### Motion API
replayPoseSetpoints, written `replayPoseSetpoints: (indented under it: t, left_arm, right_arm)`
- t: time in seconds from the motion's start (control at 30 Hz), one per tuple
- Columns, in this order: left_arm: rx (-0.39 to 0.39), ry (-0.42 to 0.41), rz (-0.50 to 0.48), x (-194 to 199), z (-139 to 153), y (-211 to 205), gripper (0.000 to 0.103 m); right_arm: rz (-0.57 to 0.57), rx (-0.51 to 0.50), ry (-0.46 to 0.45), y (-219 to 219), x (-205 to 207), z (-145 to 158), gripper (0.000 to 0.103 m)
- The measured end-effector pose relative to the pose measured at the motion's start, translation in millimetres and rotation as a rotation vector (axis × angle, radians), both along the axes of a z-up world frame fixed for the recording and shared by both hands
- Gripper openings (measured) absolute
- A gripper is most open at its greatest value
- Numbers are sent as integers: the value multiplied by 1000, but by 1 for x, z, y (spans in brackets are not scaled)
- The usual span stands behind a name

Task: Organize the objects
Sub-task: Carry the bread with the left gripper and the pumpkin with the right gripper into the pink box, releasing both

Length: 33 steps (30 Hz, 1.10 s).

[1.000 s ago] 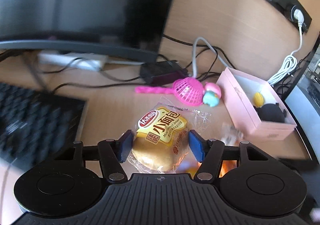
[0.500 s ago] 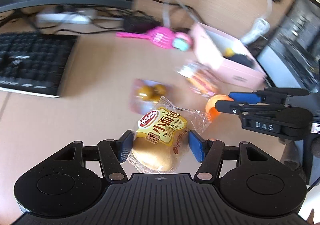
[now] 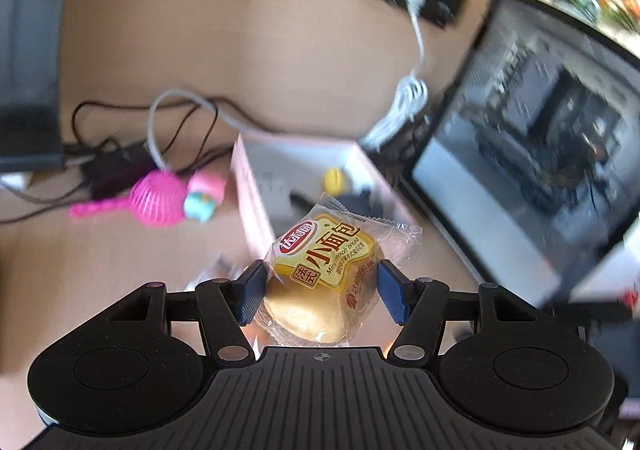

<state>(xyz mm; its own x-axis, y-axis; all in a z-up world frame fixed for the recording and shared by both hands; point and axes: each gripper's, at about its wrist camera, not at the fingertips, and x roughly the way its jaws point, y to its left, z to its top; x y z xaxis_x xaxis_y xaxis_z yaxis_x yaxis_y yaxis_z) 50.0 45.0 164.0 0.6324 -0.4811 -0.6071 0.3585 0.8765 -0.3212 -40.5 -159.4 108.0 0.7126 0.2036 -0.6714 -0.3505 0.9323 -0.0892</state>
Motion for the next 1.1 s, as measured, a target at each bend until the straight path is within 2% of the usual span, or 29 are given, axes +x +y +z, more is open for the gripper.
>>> replayPoseSetpoints:
  t: [0.13, 0.2, 0.27, 0.3, 0.4, 0.47, 0.5, 0.77, 0.8, 0.83, 0.87, 0.97, 1.1]
  left_arm:
    - [-12, -18, 53, 21, 8, -4, 65]
    - [-21, -24, 58, 21, 6, -1, 65]
    - [-22, 10, 84, 24, -6, 3, 65]
    - [-25, 34, 92, 24, -12, 5, 65]
    - [-10, 86, 81, 24, -28, 3, 65]
    - [1, 103, 65, 22, -34, 2, 65]
    - [6, 107, 57, 22, -37, 2, 65]
    - [17, 128, 61, 10, -53, 15, 65]
    - [22, 127, 58, 9, -54, 15, 65]
    - [27, 126, 53, 8, -55, 15, 65]
    - [28, 129, 45, 6, -55, 15, 65]
    - [25, 145, 22, 1, -54, 13, 65]
    - [6, 93, 19, 8, -34, 4, 65]
  right_arm:
    - [-23, 3, 5, -37, 5, -5, 17]
    - [-34, 7, 4, -50, 3, -11, 23]
    - [-44, 30, 37, -59, 4, -20, 51]
    - [-45, 36, 51, -60, 3, -26, 55]
    - [-13, 44, 110, -50, 7, -44, 59]
    - [5, 59, 127, -38, 14, -55, 76]
    - [3, 59, 128, -31, 19, -60, 79]
    - [47, 39, 170, 5, 58, -94, 78]
    - [51, 23, 177, 10, 61, -97, 75]
    - [53, 9, 186, 13, 62, -99, 60]
    - [51, -7, 201, 17, 63, -101, 54]
    - [26, -16, 182, 16, 55, -91, 53]
    - [17, -9, 136, 9, 42, -64, 53]
